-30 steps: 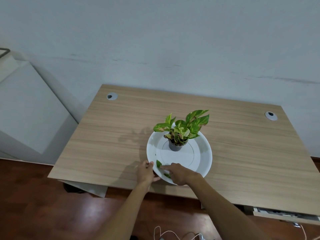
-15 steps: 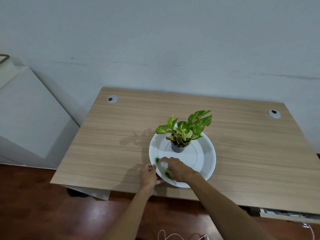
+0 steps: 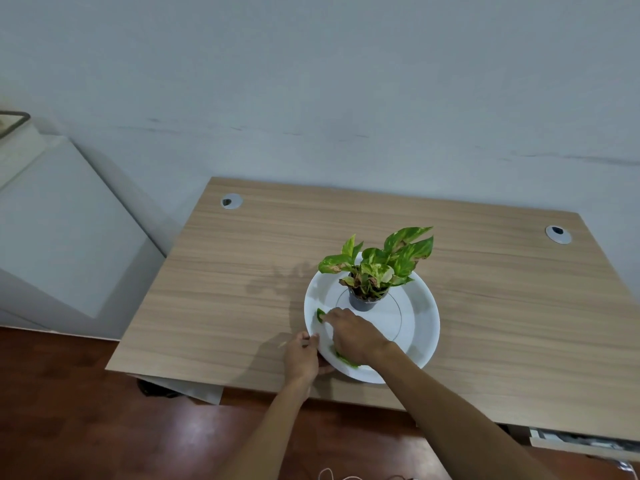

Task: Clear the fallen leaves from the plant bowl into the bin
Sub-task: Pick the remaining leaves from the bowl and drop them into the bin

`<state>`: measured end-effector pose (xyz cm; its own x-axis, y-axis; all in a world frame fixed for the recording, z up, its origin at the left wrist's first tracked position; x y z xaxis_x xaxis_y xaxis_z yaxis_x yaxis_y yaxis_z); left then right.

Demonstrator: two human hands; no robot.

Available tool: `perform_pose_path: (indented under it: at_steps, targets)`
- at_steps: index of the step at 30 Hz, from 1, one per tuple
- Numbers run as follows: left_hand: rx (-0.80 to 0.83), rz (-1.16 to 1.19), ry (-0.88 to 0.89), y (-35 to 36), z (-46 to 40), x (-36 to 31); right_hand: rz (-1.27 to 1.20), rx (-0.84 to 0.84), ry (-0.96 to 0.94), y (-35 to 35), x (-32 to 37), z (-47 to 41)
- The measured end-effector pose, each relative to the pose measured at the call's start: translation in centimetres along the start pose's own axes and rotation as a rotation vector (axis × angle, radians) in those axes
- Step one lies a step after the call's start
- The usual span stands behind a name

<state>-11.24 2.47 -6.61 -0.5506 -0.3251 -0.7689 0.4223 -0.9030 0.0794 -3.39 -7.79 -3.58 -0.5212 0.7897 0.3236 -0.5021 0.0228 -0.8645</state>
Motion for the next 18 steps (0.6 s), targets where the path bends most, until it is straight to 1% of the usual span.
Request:
perform_pose_path:
  at_steps: [5, 8, 10, 14, 16, 18]
  targets:
    - [-0.016, -0.035, 0.019, -0.2, -0.2, 0.0, 0.14, -0.019, -0.07, 1.2, 1.3, -1.4]
    - [-0.006, -0.012, 0.012, -0.4, -0.1, -0.1, 0.18, 0.016, -0.136, 1.9, 1.2, 0.1]
    - [0.001, -0.016, 0.002, -0.4, -0.2, 0.0, 0.165, 0.046, -0.166, 2.6, 0.5, 2.0]
    - [-0.002, -0.015, 0.006, -0.1, -0.2, 0.1, 0.05, 0.105, -0.149, 2.7, -1.4, 5.2]
    - [-0.002, -0.022, 0.001, -0.1, -0.4, 0.3, -0.121, 0.043, -0.077, 1.4, -2.2, 5.6]
    - [0.014, -0.013, -0.016, 0.0, -0.7, 0.5, -0.279, -0.085, 0.024, -0.4, -3.5, 5.7]
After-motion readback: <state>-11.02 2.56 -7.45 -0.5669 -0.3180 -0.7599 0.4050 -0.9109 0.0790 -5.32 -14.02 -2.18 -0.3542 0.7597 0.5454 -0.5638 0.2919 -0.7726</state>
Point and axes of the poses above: each hand's wrist, its own z-axis away from the middle knuckle, its own y-axis out of the palm, x = y × z, the point moved 5 cm from there along -z, towards the middle knuckle, and after that the axes turned 3 degrees about x, right-handed, at the moved point
